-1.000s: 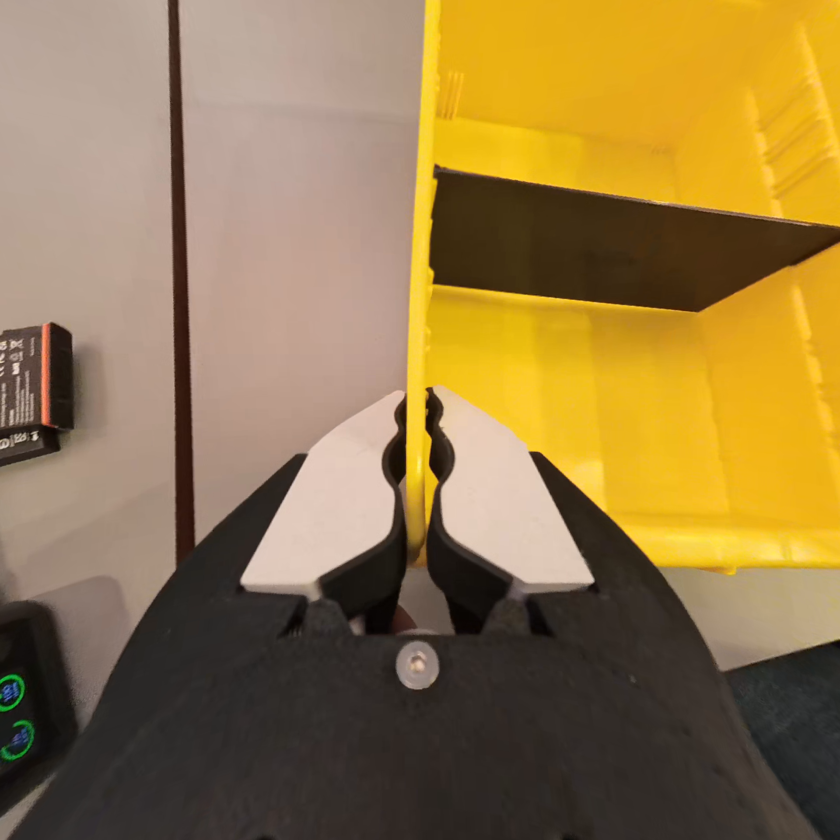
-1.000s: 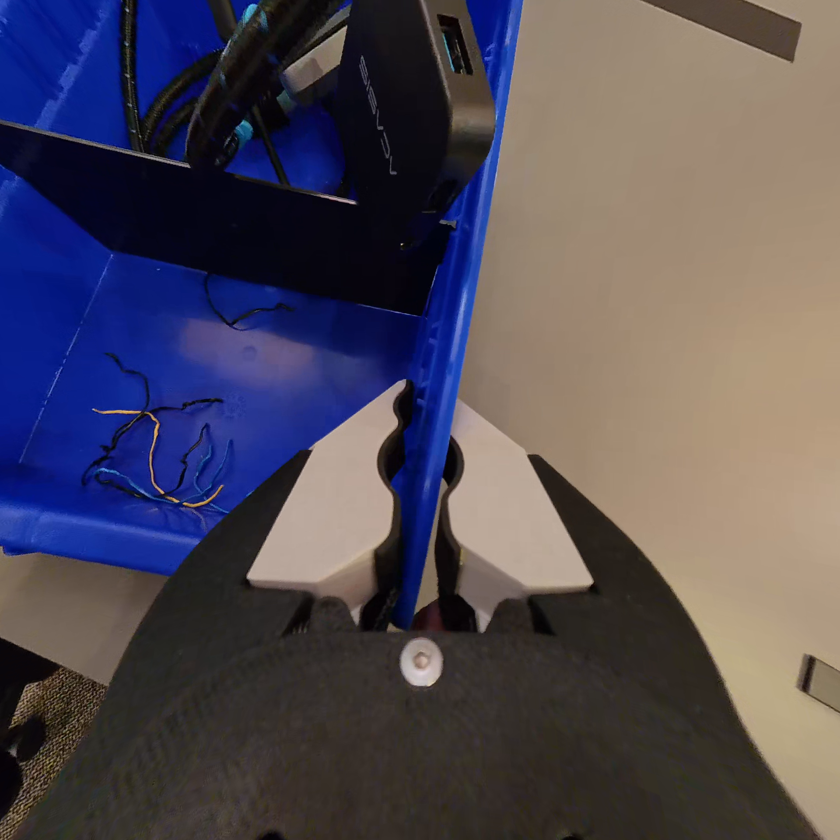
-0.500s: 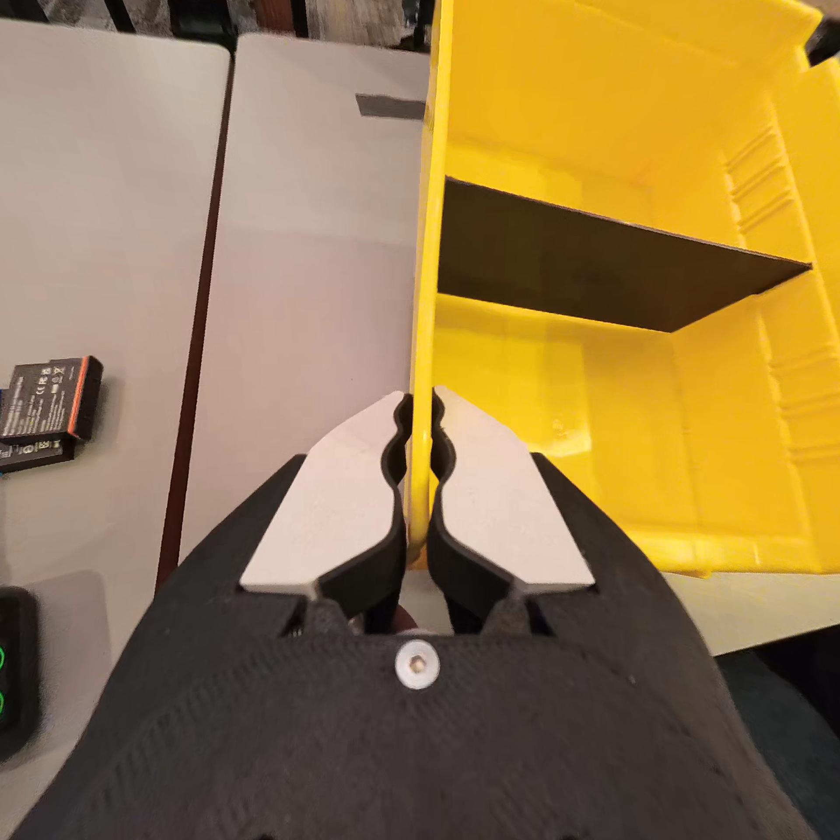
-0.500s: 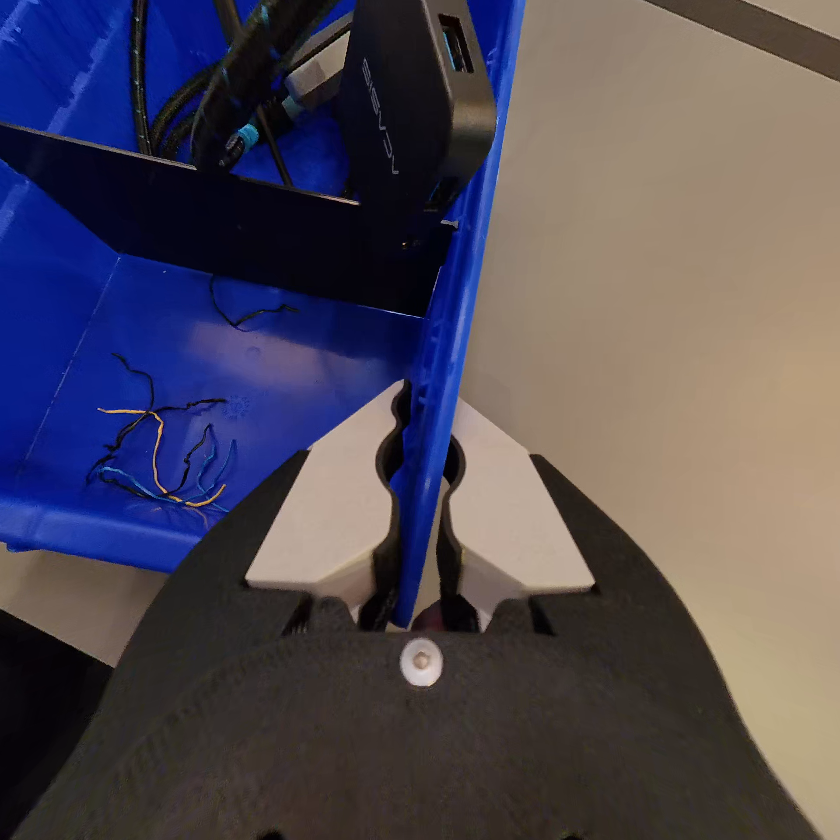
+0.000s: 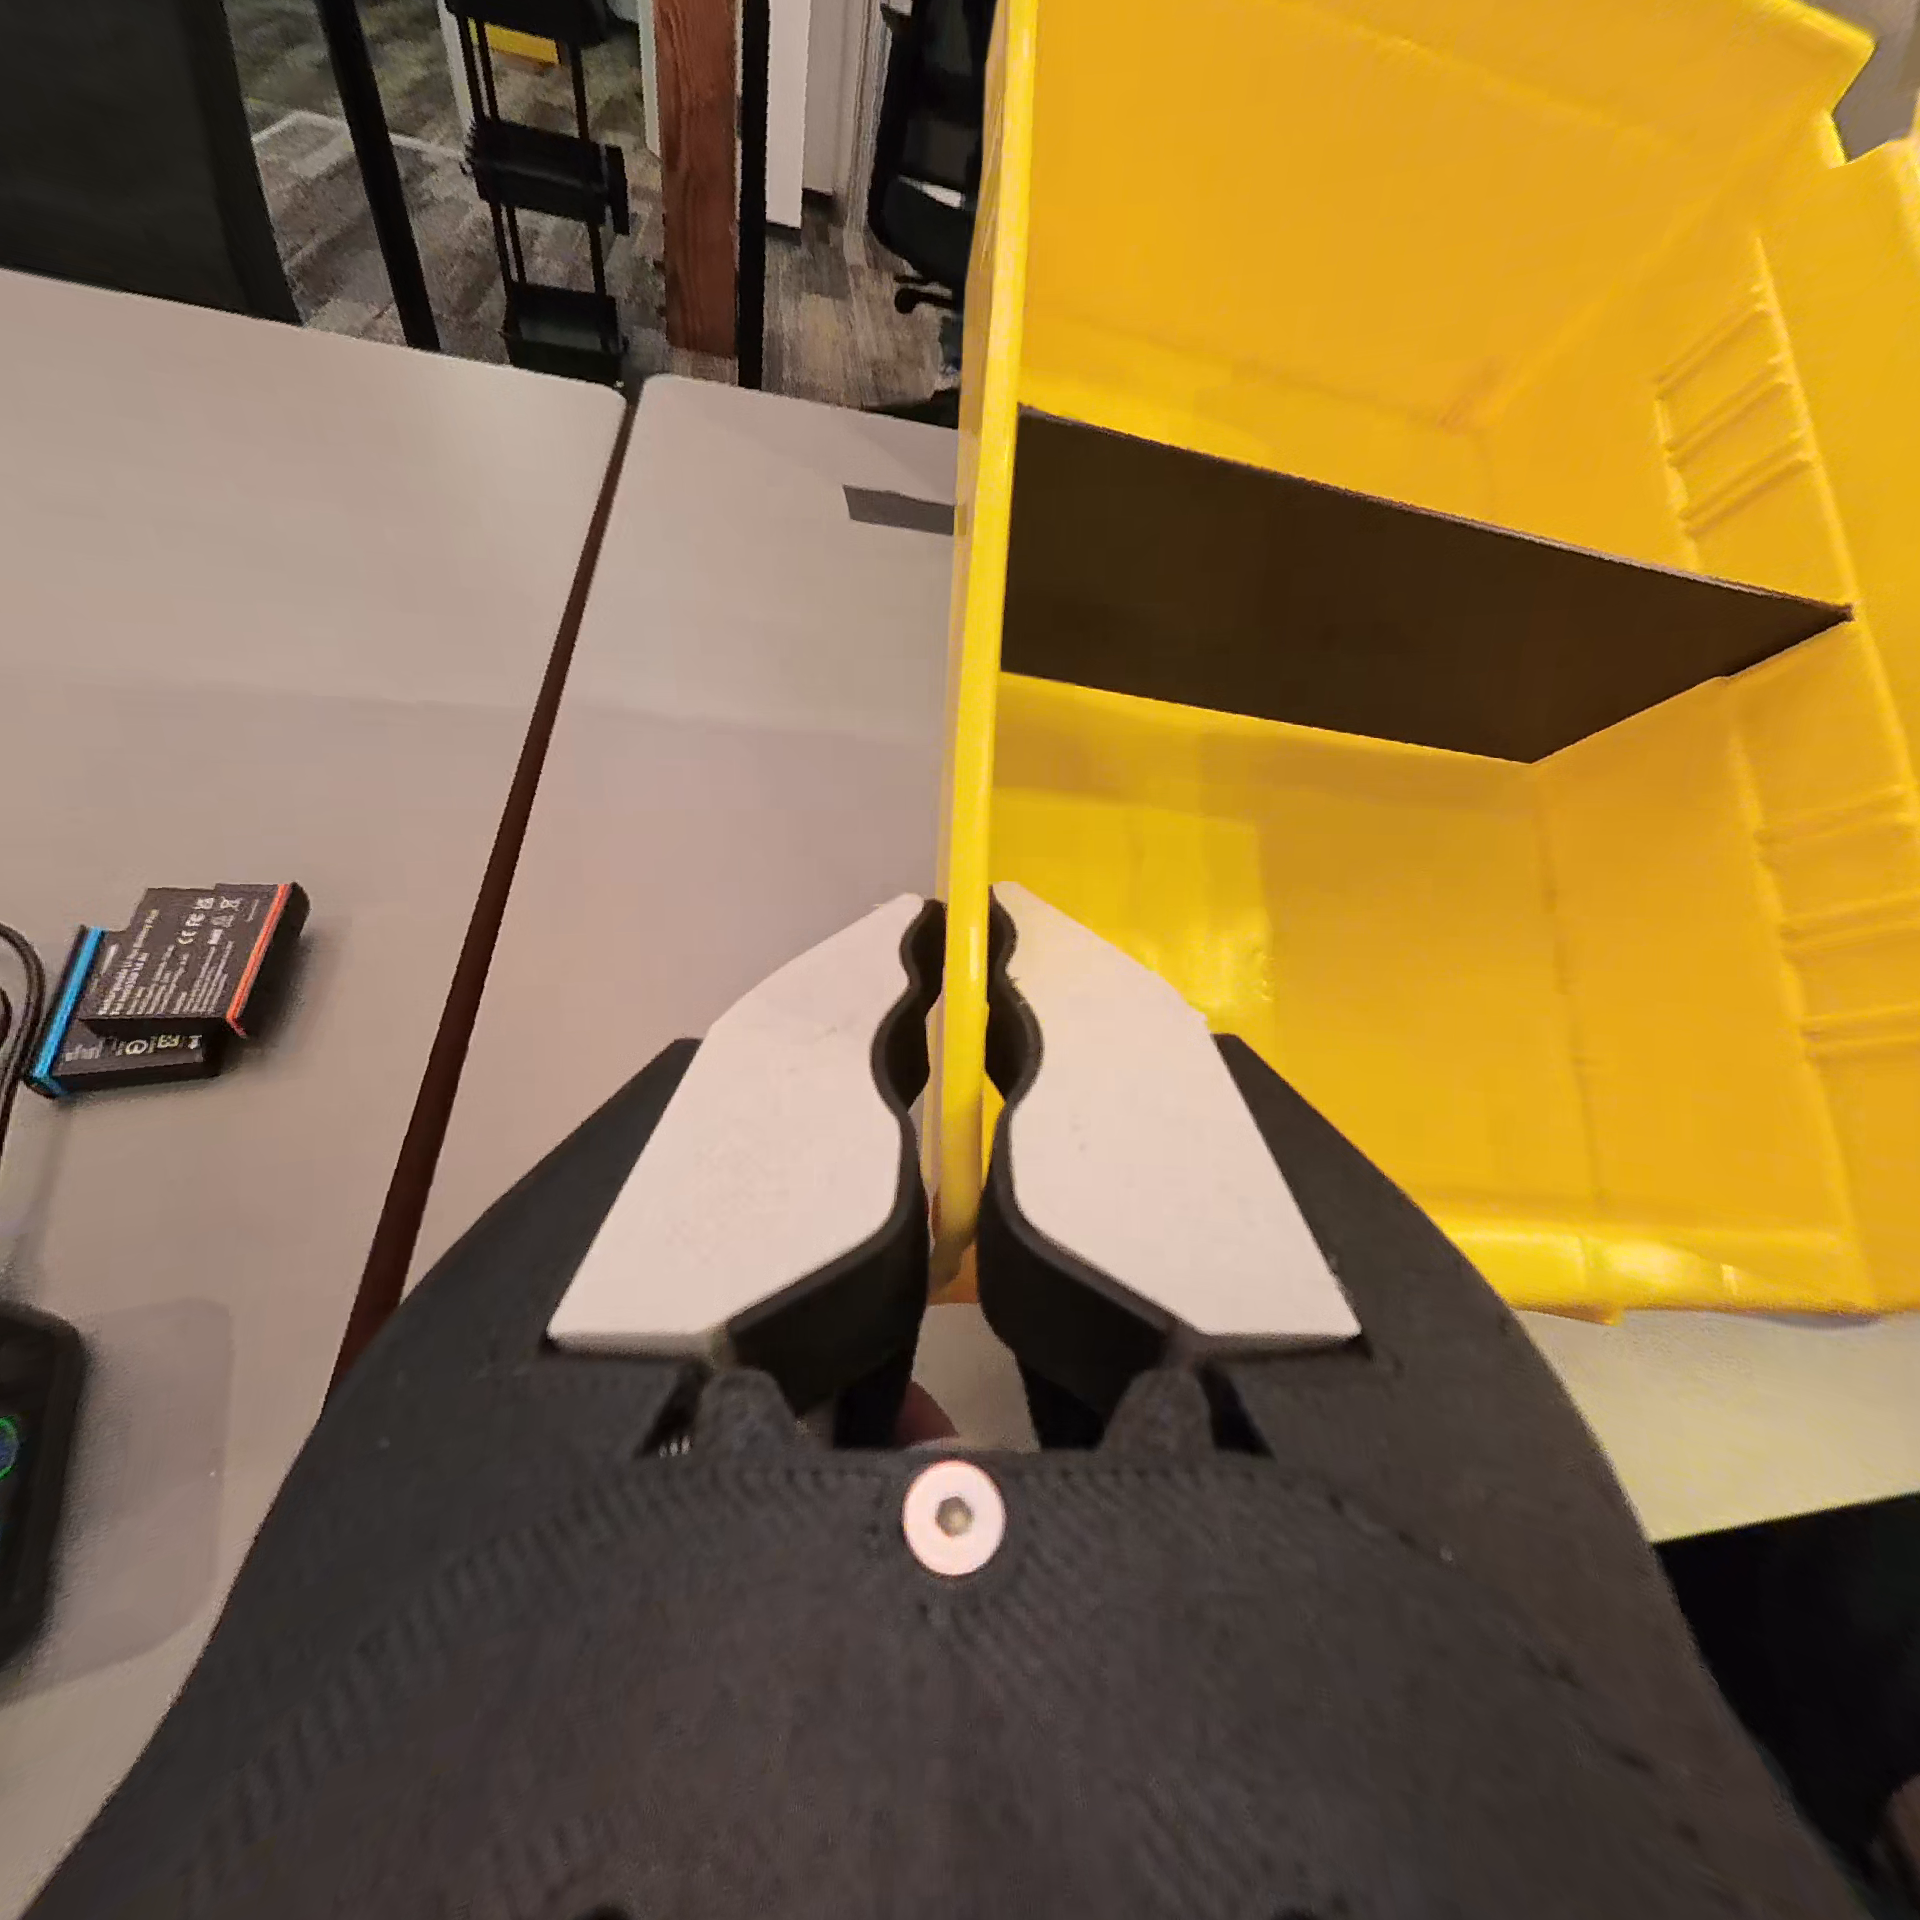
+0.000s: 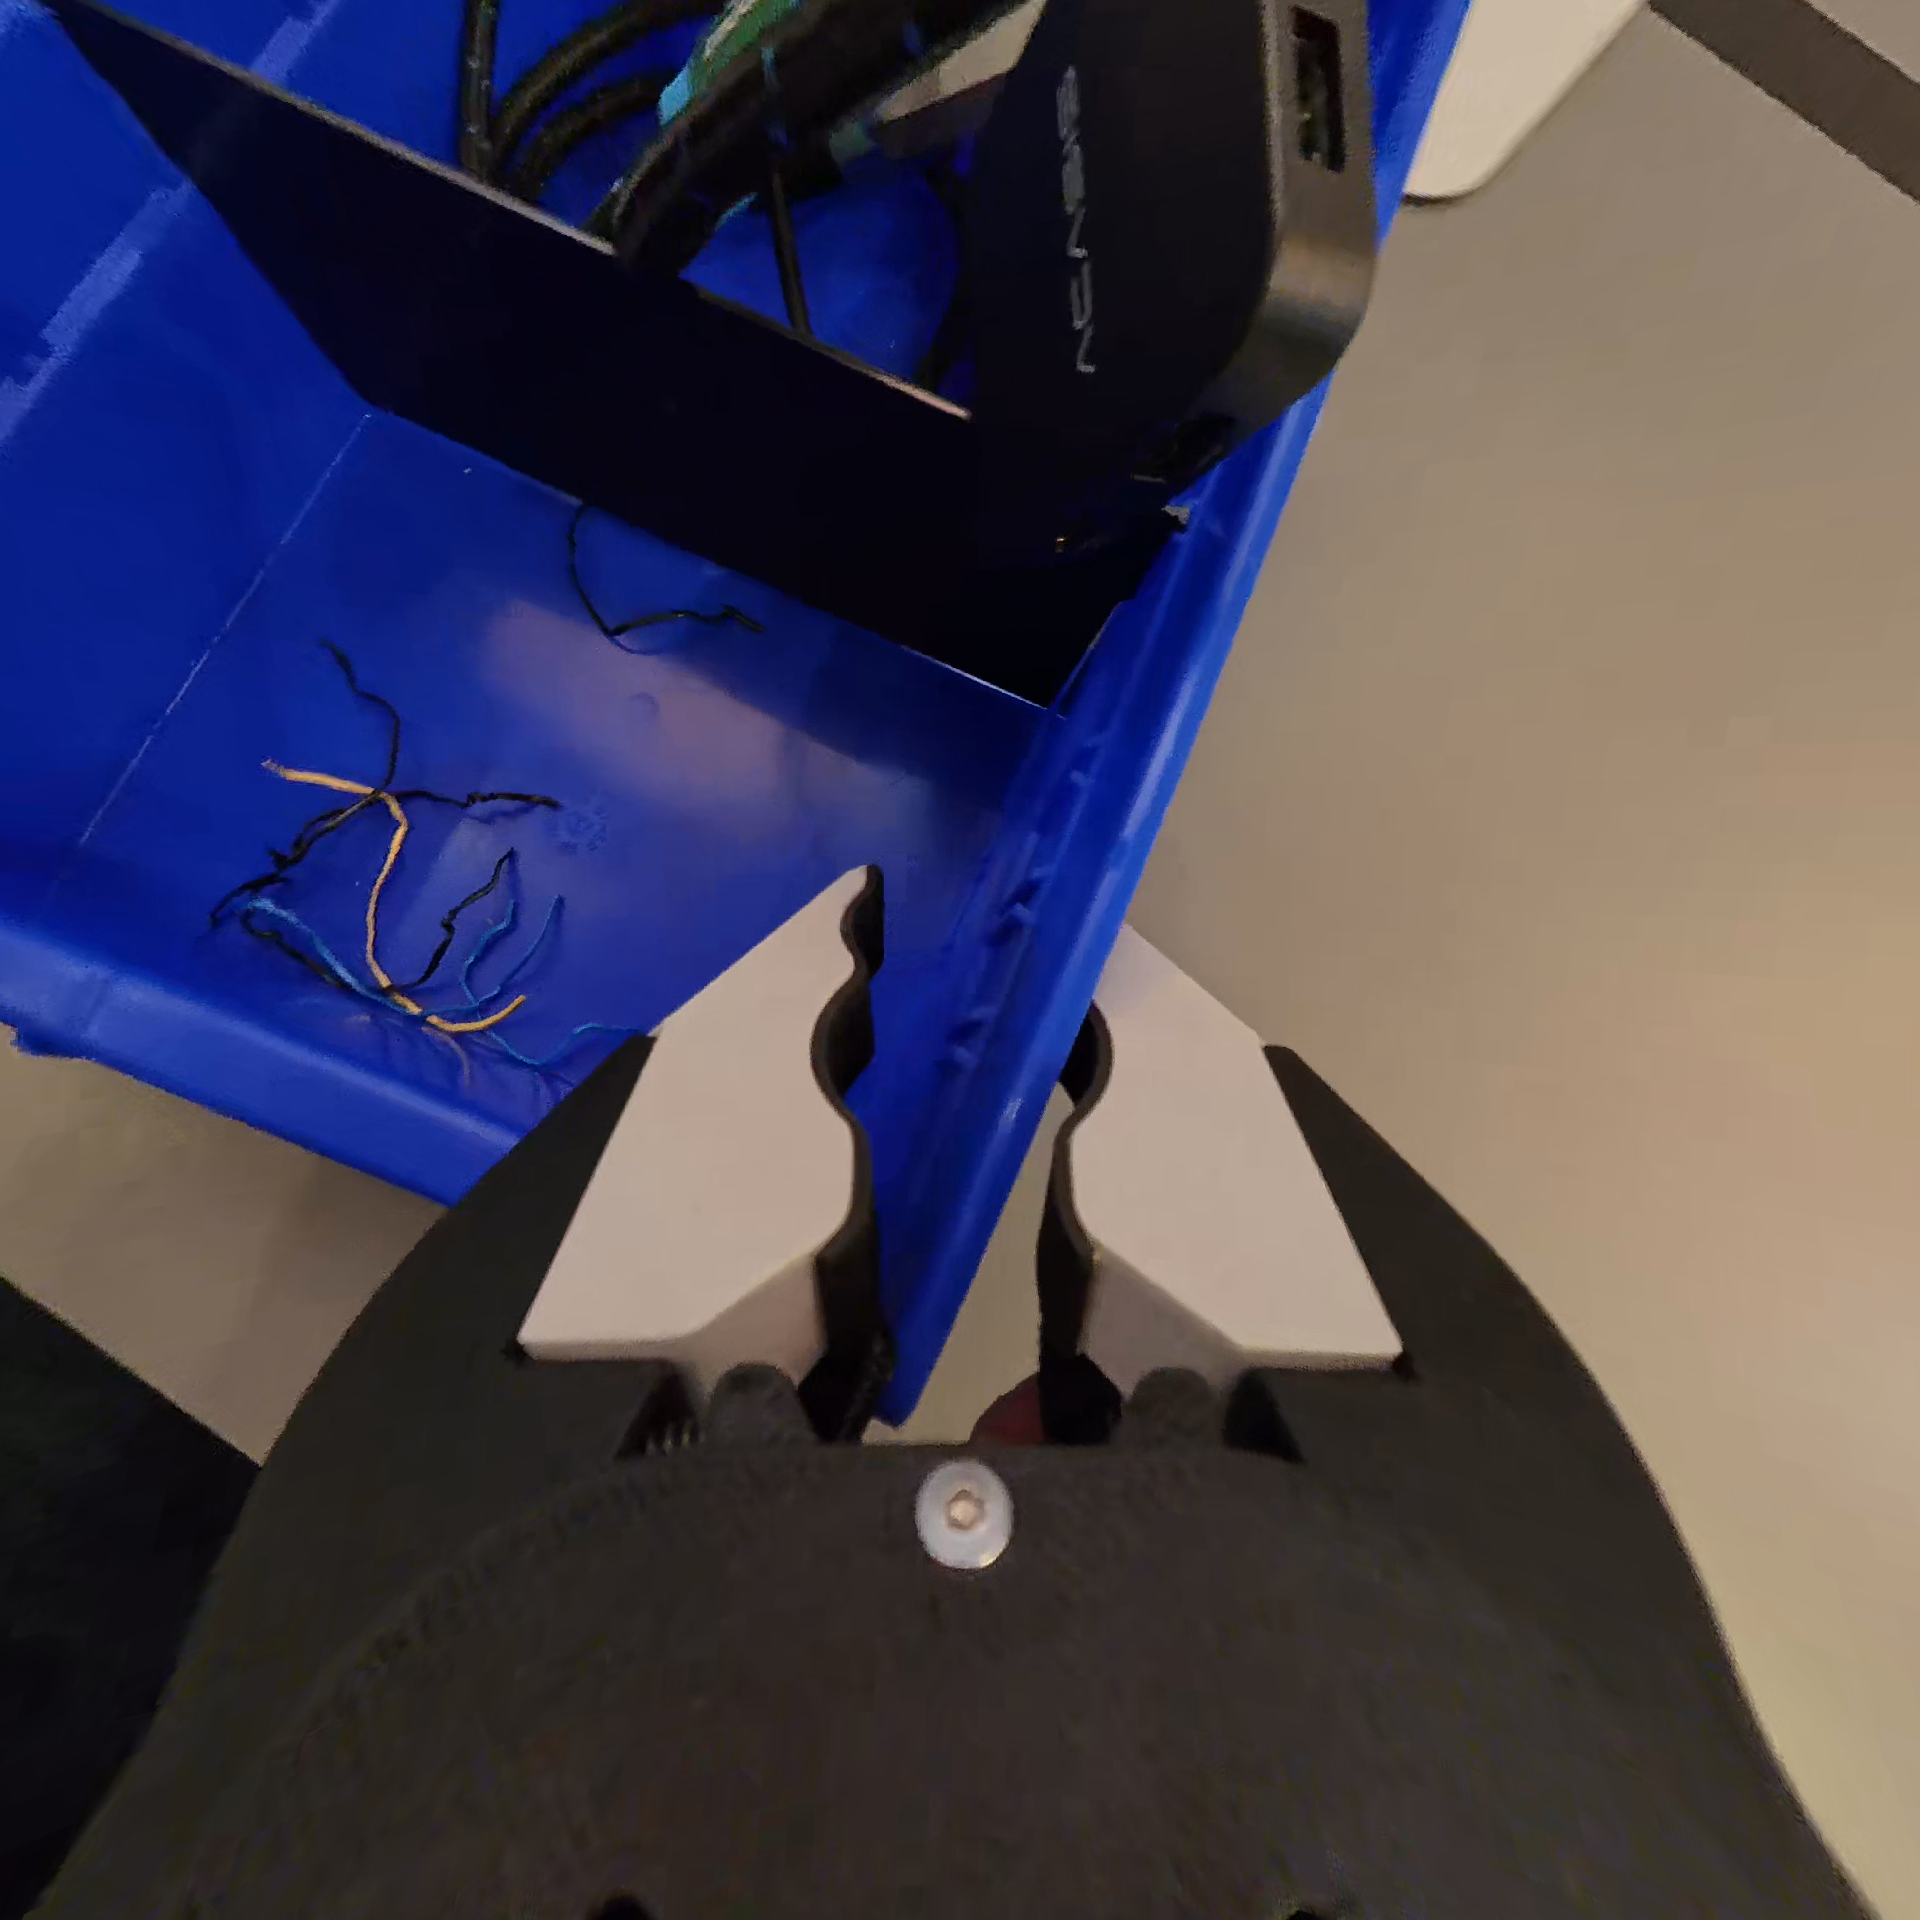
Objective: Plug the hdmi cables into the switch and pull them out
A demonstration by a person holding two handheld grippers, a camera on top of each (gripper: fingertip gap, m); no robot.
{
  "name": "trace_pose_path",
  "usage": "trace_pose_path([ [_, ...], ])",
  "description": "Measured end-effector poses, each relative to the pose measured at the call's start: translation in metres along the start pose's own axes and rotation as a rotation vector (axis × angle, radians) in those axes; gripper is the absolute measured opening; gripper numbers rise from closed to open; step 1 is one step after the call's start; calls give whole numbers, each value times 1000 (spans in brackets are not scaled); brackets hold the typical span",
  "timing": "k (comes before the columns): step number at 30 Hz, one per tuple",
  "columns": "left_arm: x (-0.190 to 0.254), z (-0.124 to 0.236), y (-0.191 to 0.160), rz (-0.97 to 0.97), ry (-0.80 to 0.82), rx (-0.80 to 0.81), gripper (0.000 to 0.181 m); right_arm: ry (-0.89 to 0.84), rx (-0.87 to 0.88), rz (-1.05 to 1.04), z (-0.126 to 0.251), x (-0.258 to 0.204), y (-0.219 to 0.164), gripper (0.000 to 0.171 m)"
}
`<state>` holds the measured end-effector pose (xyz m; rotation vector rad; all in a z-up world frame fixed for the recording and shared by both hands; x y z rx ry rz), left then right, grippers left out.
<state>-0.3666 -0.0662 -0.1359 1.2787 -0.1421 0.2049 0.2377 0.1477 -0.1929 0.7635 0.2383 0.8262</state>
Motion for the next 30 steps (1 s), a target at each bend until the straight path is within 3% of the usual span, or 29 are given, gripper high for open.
trace_pose_path([
  [4, -3, 6, 3, 30, -12, 42, 5, 85, 3, 7, -16, -34, 20, 40],
  [13, -9, 16, 10, 62, -2, 128, 5, 152, 40, 4, -47, -98, 59, 38],
  [30, -25, 35, 27, 129, -32, 273, 5, 350, 107, -15, -99, -226, 119, 76],
])
Point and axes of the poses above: each gripper's, where its closed fingertips meet, z back along the fingers, y out of its top, x = y × z across the jaws, the point moved 10 cm from there along z, back along the fingers, and after that the axes turned 2 degrees about x, right-handed, at the moved point
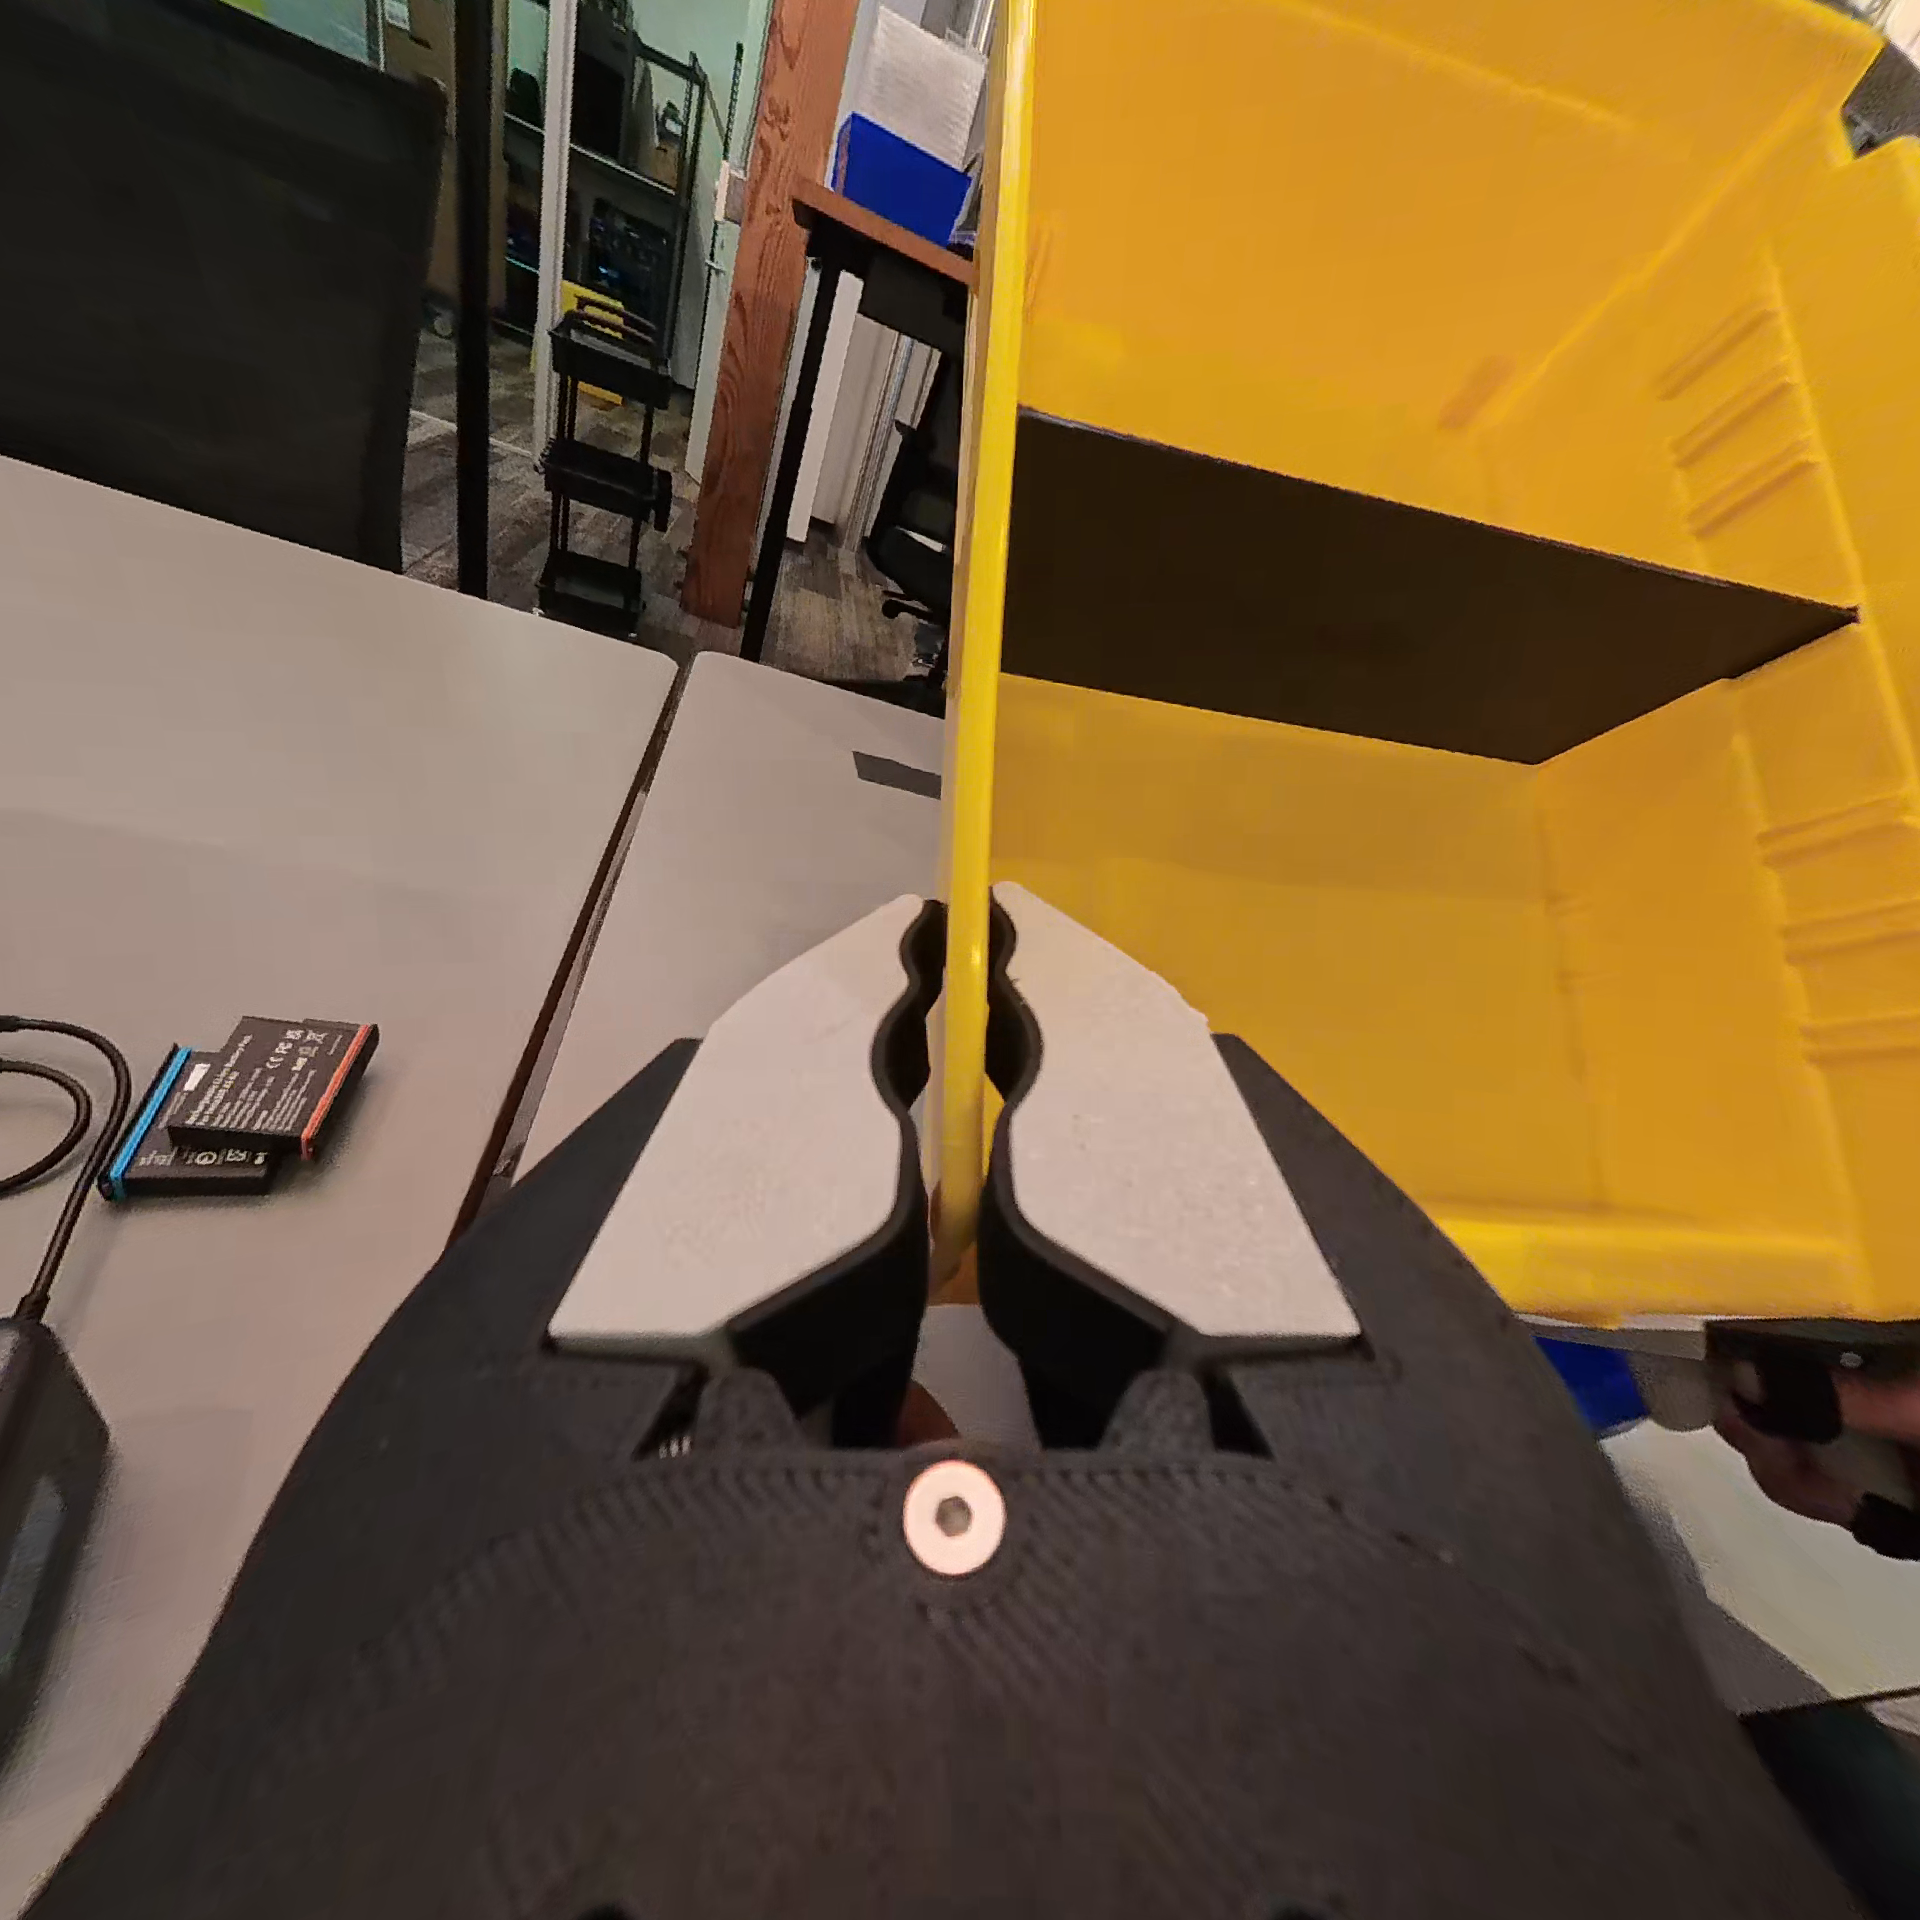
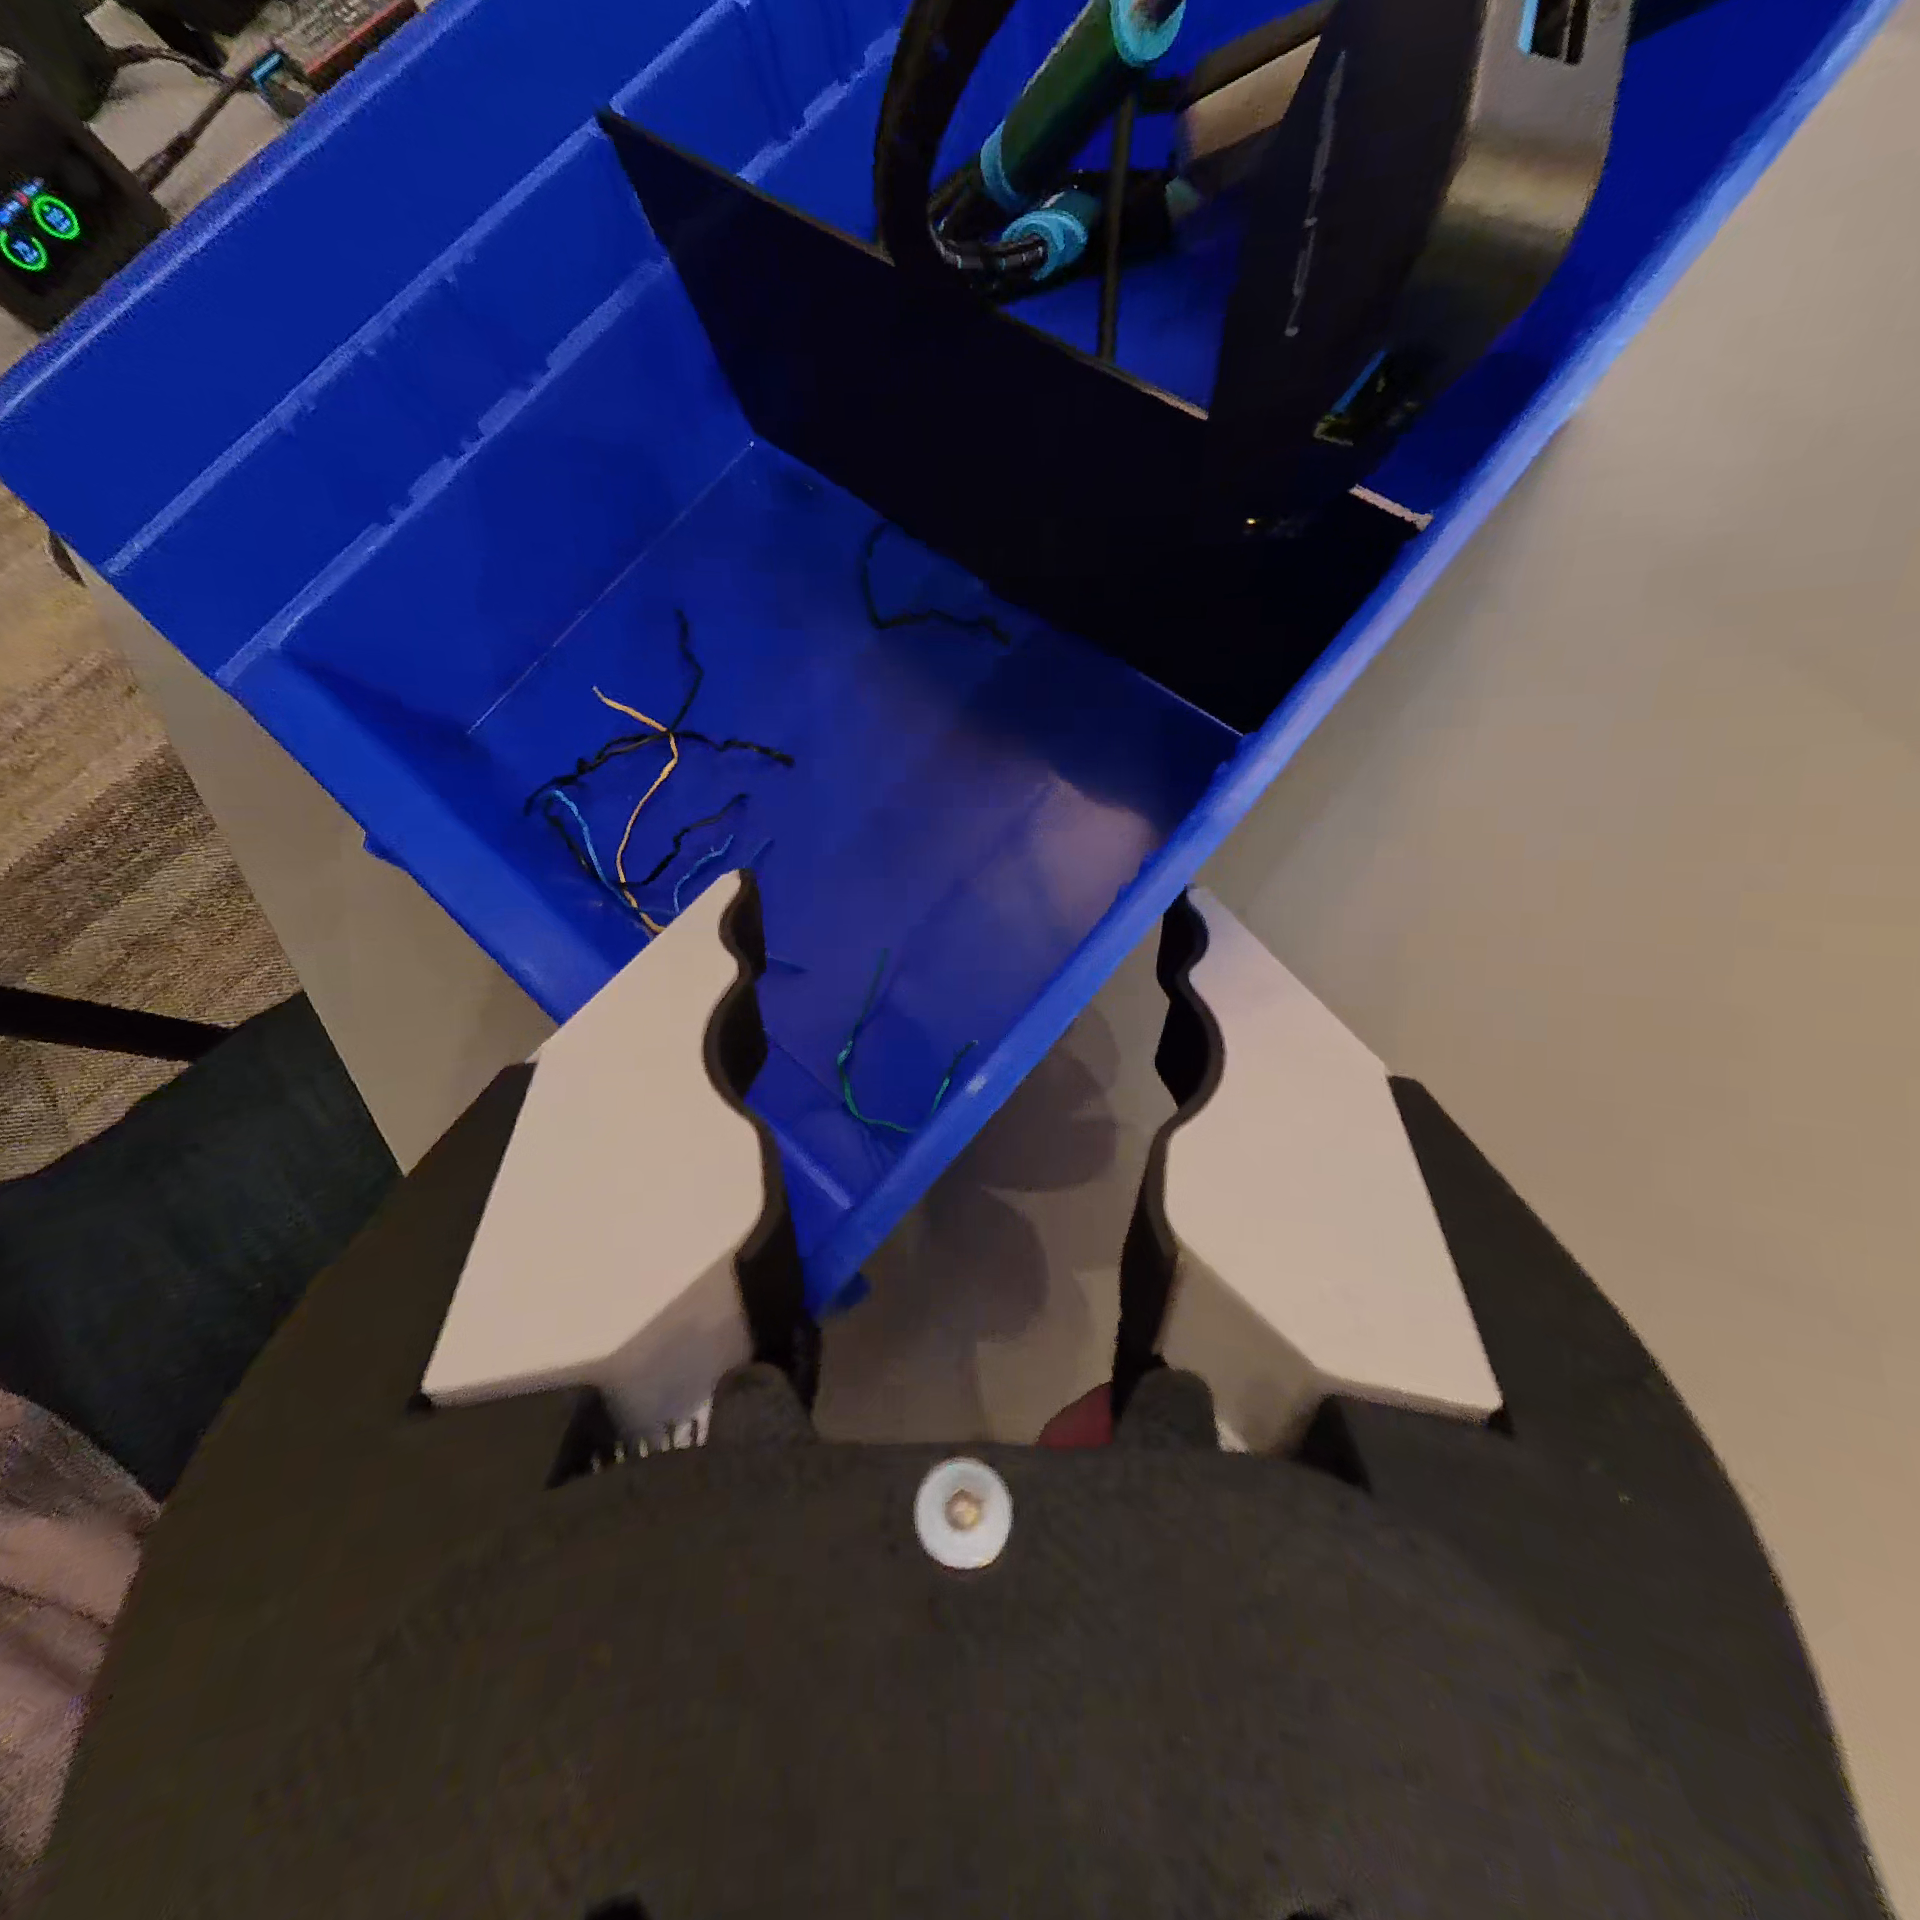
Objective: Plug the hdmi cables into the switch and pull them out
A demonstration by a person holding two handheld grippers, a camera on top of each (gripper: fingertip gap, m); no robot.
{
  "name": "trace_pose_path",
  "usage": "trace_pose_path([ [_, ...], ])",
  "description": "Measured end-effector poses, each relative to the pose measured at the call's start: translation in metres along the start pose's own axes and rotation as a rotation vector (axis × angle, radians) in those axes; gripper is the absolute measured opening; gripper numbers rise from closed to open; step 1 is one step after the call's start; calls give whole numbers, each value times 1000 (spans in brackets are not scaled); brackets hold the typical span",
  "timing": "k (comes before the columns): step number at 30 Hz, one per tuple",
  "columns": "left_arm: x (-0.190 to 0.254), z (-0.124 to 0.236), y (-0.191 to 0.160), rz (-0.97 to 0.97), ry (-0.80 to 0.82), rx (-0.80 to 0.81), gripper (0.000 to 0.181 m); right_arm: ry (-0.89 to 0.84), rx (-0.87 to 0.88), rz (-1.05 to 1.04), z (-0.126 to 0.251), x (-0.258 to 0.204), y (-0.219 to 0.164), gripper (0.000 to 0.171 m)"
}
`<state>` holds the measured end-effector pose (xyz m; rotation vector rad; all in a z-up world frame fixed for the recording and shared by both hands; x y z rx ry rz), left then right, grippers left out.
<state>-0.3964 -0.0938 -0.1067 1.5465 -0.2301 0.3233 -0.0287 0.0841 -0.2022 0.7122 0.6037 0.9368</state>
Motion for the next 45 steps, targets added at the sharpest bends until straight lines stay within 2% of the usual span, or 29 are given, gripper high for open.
trace_pose_path([
  [9, 0, -2, -1, 11, -12, 5, 5, 138, -8, 28, -36, -46, 14, 96],
  [19, 6, -3, 0, 17, -36, 20, 5, 220, -10, 46, -65, -67, 33, 96],
  [25, 16, -6, 1, 8, -67, 25, 5, 240, 17, 21, -54, -60, 33, 96],
  [29, 28, -12, 1, 11, -105, 22, 5, 223, 50, 16, -32, -46, 29, 99],
  [33, 52, -19, 2, -73, -137, 8, 5, 176, 130, -2, 8, -20, 24, 101],
  [37, 87, -30, -2, -157, -199, -23, 5, 100, 198, -11, 60, 17, 13, 104],
  [45, 175, -68, -30, -224, -362, -116, 5, -139, 372, -59, 187, 95, -8, 103],
])
Point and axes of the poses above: each gripper's, where its closed fingertips meet, z back along the fingers, y out of its top, x = y × z across the jaws, the point moved 10 cm from there along z, back along the fingers, and after that the axes turned 2 degrees about x, right-handed, at the moved point
